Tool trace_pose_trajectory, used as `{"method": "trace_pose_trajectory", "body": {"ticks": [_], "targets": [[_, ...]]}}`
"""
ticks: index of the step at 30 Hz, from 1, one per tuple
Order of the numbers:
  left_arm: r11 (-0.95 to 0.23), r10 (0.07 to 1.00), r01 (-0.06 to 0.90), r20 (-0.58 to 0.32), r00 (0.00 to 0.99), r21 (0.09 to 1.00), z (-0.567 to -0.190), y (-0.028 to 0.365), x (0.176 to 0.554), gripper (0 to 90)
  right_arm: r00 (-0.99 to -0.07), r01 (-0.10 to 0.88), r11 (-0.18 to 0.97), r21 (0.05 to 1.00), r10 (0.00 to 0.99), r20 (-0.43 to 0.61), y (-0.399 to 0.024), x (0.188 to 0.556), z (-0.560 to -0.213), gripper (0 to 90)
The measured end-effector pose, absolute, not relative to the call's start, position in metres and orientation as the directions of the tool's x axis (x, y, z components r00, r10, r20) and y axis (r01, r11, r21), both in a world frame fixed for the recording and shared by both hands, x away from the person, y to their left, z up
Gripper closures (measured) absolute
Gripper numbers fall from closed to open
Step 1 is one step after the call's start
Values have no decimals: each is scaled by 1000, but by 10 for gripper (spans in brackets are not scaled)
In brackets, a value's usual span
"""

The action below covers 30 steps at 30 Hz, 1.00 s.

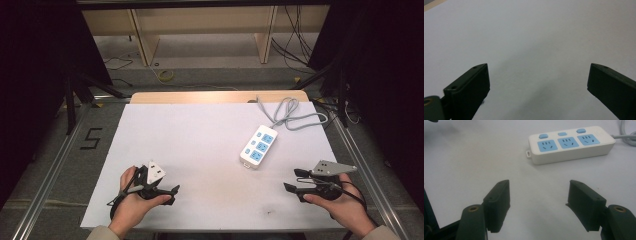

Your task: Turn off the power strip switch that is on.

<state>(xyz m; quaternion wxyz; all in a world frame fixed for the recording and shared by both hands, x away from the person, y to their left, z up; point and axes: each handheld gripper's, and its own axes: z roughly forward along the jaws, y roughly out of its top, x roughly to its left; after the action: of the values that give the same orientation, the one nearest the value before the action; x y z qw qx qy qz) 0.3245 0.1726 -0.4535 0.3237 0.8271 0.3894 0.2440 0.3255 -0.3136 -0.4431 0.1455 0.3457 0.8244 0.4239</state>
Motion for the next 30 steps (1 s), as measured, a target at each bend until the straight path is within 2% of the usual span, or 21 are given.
{"method": "trace_pose_trajectory", "body": {"ticks": [4,7,18,19,20,22,30], "targets": [[-493,801,478,165,575,727,-454,173,324,44,-721,440,404,802,692,47,-313,326,-442,357],[-495,801,477,169,575,726,-454,174,325,47,-721,437,407,802,692,42,-313,326,-441,396],[-490,804,478,165,572,729,-454,173,326,55,-705,410,426,807,709,-16,-314,331,-434,761],[-488,805,479,164,570,729,-454,173,326,55,-705,410,426,807,709,-16,-314,331,-434,761],[-488,806,479,165,568,730,-454,173,326,57,-699,401,431,808,714,-34,-314,332,-432,833],[-488,806,480,166,568,729,-454,174,326,59,-692,398,437,807,720,-48,-313,334,-430,892],[-490,805,480,167,569,727,-454,173,327,64,-691,410,454,791,720,-55,-307,341,-427,900]]}}
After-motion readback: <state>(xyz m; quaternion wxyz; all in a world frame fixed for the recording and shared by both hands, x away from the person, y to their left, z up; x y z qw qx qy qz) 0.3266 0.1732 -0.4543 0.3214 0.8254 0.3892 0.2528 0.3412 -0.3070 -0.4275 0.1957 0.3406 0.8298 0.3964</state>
